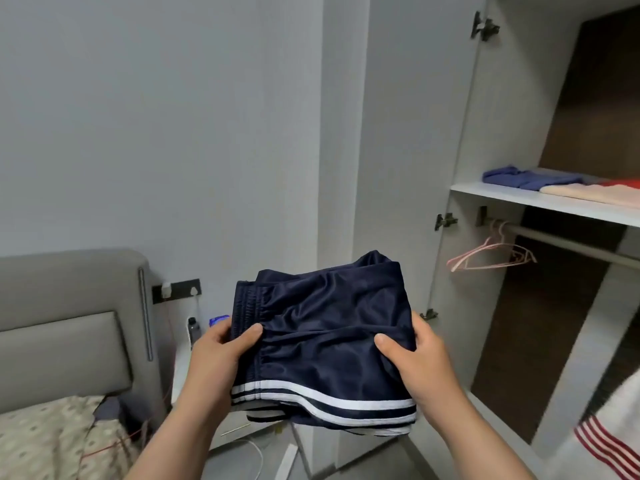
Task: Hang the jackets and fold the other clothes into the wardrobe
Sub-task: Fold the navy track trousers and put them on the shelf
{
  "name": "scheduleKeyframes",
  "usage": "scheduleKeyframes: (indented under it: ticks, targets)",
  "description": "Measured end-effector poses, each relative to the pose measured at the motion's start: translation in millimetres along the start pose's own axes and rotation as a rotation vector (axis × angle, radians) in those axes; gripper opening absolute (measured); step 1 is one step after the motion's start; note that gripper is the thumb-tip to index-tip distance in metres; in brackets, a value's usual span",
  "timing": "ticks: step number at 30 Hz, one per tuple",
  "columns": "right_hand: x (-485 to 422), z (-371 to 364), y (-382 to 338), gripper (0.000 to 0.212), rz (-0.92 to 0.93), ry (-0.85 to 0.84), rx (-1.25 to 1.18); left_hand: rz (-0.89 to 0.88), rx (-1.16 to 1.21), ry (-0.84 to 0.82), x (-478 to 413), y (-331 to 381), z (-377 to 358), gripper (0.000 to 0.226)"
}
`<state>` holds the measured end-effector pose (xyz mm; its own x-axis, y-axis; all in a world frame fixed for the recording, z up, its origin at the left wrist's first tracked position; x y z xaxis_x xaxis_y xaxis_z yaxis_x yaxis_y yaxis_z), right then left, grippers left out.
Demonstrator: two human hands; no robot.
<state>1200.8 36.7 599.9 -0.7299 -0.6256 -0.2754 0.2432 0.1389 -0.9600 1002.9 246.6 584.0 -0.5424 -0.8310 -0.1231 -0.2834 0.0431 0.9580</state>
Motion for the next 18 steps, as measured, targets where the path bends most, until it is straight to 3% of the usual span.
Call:
scheduleKeyframes:
  ticks: [7, 18]
  targets:
    - [-33.8, 51.4, -2.5, 0.042, 0.017, 0.238, 0.063, 0.048, 0.015, -0.242, -82.0, -23.2, -78.2, 0.015]
    - [-104.0, 36.6, 14.0, 0.047, -0.012, 0.525, 0.057, 0.158, 0.2, -0.487, -201.3, -41.7, -123.5, 0.025]
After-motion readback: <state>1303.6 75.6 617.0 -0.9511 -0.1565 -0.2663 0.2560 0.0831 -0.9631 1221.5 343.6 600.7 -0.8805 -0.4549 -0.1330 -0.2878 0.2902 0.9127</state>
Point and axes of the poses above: each hand's wrist, its own x-axis away from the middle knuckle, its own z-axis out of the back of the hand, y = z × x, the point moved 3 cm from there along -x, towards the middle knuckle, and after that the axes turned 2 degrees about -x, right-handed, at the moved point
